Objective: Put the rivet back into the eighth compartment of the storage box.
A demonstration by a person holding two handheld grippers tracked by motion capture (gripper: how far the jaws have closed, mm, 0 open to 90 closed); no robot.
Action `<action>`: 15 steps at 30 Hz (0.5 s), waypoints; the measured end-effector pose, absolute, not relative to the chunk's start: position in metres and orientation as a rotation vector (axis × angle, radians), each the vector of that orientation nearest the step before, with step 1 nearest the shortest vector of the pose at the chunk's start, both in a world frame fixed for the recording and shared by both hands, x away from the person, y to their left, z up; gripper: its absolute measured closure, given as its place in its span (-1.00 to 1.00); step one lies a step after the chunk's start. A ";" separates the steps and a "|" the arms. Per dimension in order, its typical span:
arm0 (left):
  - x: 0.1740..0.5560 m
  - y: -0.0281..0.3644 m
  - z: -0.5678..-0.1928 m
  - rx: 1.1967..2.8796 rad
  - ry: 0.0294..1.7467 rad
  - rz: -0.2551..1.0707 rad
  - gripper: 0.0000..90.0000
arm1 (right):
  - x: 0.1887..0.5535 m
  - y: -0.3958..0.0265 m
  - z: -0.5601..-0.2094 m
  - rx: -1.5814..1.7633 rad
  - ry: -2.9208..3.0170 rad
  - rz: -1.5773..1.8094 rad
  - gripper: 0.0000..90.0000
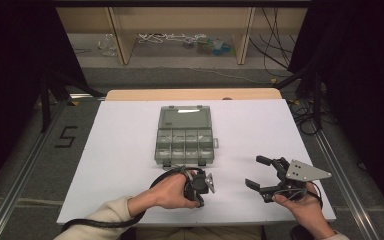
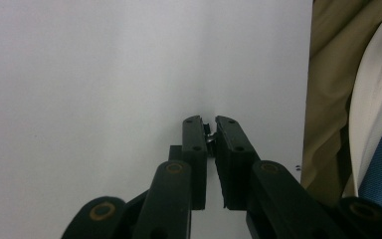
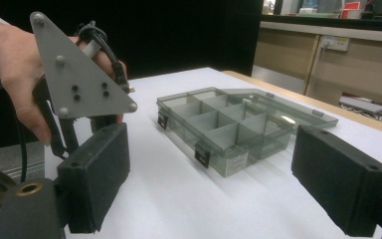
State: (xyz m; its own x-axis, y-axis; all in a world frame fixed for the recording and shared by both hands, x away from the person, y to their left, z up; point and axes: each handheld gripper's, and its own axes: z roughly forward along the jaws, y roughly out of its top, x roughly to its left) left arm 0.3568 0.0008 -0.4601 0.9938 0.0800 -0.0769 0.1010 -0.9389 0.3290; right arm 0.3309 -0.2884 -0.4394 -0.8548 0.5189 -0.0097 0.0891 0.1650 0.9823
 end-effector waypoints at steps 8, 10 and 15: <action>0.358 0.005 -0.457 2.740 0.184 -0.082 0.84 | 0.331 -0.288 -0.439 0.582 2.105 1.734 -0.64; 0.358 0.006 -0.455 2.700 0.214 -0.065 0.84 | 0.331 -0.288 -0.439 0.580 2.103 1.738 -0.64; 0.362 0.009 -0.451 2.675 0.197 -0.033 0.84 | 0.331 -0.288 -0.440 0.581 2.099 1.747 -0.64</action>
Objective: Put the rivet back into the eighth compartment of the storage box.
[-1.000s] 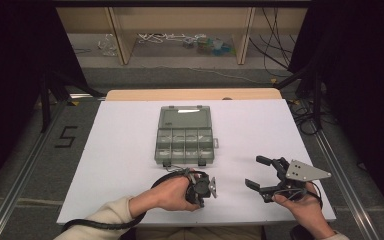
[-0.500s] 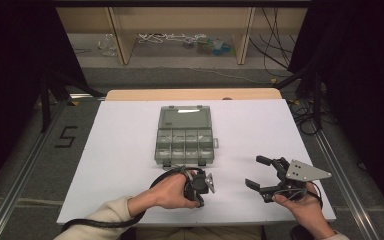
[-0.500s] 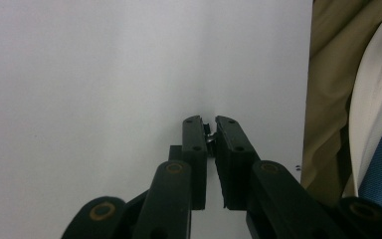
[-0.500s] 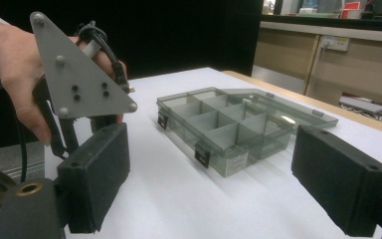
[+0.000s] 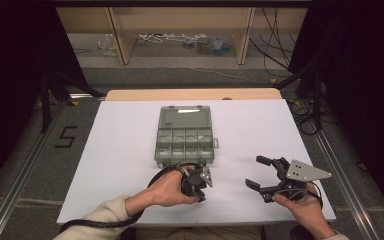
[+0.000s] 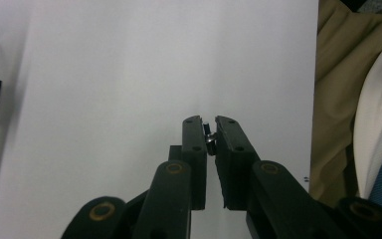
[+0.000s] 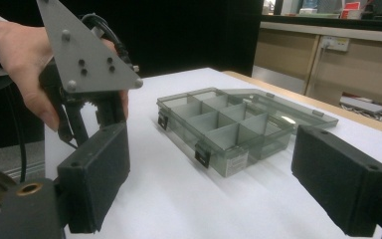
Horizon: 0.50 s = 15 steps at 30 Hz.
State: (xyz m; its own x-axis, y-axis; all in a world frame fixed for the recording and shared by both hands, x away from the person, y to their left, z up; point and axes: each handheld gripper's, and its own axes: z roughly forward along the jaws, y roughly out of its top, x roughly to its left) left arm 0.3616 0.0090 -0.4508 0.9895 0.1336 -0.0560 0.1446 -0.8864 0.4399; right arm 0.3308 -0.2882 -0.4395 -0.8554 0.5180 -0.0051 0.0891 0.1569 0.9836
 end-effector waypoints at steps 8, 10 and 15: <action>0.363 0.011 -0.447 2.600 0.240 0.003 0.83 | 0.330 -0.289 -0.439 0.594 2.120 1.730 -0.64; 0.365 0.012 -0.445 2.583 0.248 0.024 0.83 | 0.331 -0.288 -0.440 0.580 2.097 1.747 -0.64; 0.369 0.015 -0.440 2.547 0.284 0.052 0.84 | 0.331 -0.288 -0.440 0.584 2.077 1.744 -0.64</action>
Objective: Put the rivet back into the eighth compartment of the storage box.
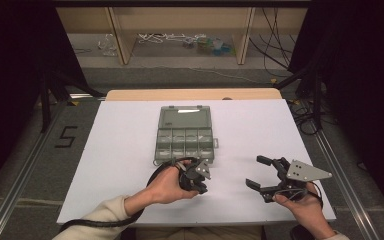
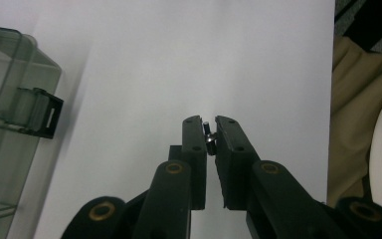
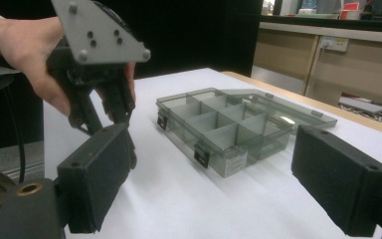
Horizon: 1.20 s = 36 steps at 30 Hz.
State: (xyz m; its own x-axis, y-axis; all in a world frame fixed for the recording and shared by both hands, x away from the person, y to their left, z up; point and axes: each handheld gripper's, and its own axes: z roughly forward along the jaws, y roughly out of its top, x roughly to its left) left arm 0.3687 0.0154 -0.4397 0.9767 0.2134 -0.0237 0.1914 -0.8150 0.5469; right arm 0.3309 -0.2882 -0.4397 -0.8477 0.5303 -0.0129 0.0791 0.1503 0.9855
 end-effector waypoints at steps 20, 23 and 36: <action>0.378 0.025 -0.430 2.370 0.417 0.126 0.84 | 0.331 -0.290 -0.439 0.581 2.111 1.728 -0.64; 0.379 0.026 -0.428 2.343 0.435 0.143 0.84 | 0.331 -0.290 -0.439 0.580 2.111 1.728 -0.64; 0.382 0.031 -0.422 2.235 0.497 0.177 0.84 | 0.331 -0.290 -0.439 0.580 2.103 1.733 -0.64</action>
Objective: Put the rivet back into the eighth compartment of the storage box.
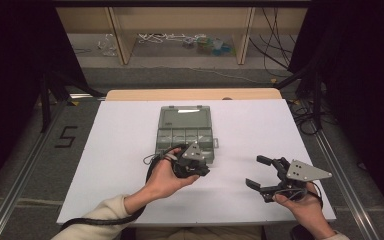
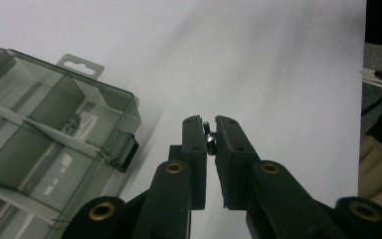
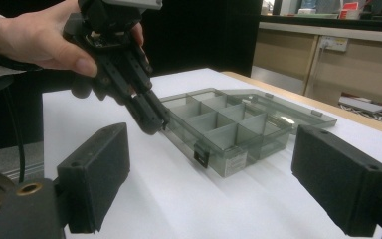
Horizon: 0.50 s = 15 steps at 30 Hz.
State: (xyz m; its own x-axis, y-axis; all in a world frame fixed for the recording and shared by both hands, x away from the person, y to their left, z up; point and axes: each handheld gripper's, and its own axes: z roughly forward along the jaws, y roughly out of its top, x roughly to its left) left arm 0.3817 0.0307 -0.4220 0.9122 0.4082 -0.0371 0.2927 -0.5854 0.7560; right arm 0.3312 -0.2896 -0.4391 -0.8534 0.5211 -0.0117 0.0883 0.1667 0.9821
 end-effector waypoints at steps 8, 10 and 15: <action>0.385 0.034 -0.419 2.217 0.507 0.207 0.84 | 0.332 -0.289 -0.440 0.576 2.091 1.749 -0.64; 0.385 0.033 -0.419 2.196 0.528 0.206 0.84 | 0.331 -0.289 -0.440 0.583 2.082 1.745 -0.64; 0.387 0.035 -0.419 2.180 0.541 0.212 0.84 | 0.331 -0.288 -0.440 0.588 2.075 1.744 -0.64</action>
